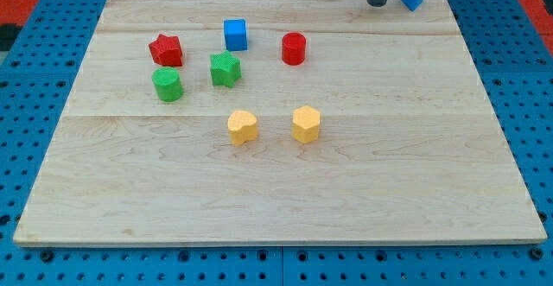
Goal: Move the red circle towards yellow heart
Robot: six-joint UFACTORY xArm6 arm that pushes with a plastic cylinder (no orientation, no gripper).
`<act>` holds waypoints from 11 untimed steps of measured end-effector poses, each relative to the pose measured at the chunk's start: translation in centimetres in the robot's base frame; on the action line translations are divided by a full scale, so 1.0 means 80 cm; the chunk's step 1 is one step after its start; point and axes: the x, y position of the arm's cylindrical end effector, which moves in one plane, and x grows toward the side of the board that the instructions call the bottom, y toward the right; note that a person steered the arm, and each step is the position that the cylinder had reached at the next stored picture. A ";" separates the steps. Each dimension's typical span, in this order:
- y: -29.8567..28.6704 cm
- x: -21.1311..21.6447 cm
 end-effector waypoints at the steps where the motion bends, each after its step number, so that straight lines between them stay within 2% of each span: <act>1: -0.003 0.004; 3: -0.048 0.061; 5: -0.139 0.110; 8: -0.223 0.125; 11: -0.220 0.207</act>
